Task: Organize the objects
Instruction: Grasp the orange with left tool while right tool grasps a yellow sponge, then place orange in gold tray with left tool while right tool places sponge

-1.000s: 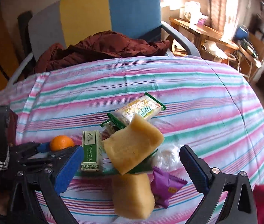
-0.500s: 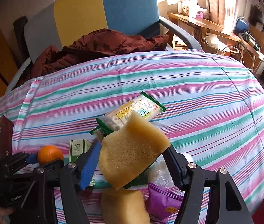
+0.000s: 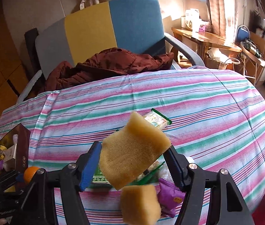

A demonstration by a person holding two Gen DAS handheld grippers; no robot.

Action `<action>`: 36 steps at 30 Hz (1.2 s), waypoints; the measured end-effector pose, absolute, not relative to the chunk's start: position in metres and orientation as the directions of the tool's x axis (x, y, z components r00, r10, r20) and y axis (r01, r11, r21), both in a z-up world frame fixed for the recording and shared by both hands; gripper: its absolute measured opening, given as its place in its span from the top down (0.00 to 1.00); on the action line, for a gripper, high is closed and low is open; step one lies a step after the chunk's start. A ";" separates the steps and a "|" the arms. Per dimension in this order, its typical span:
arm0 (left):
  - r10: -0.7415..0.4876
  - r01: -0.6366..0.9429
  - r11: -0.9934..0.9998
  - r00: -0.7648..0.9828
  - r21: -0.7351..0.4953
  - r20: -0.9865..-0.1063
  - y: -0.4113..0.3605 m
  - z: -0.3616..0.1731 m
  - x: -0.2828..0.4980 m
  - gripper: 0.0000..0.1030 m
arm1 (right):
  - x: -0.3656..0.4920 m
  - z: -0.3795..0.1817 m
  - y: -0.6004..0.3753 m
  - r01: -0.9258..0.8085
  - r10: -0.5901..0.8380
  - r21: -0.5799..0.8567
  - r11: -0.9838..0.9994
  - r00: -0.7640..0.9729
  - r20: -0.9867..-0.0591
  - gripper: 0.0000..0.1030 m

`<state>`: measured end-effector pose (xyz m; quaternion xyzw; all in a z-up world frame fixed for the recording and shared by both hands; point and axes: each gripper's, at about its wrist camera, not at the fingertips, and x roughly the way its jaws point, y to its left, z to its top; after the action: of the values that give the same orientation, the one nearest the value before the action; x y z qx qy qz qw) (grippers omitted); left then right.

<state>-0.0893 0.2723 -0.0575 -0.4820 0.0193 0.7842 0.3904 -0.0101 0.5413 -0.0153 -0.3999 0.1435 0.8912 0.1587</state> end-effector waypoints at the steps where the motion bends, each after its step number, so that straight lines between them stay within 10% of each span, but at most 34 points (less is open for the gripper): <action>1: 0.593 -0.623 -0.703 -0.246 -0.344 -0.767 0.262 -0.053 -0.088 0.52 | -0.009 -0.011 0.534 -0.385 0.163 0.129 -0.914 -0.638 -0.752 0.34; 25: 0.401 -0.250 -0.915 -0.510 -0.315 -0.761 0.024 -0.042 -0.160 0.51 | -0.048 -0.037 0.229 0.200 -0.345 0.281 -0.939 -0.516 -0.784 0.33; 36: 0.396 -0.169 -0.914 -0.566 -0.368 -0.723 -0.008 -0.034 -0.159 0.47 | -0.054 -0.061 0.166 0.281 -0.444 0.353 -0.893 -0.415 -0.794 0.08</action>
<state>-0.1591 -0.0081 -0.0341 -0.4370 -0.1296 0.8753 0.1614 -0.0542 0.1663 -0.0610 -0.4957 0.0824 0.8370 -0.2165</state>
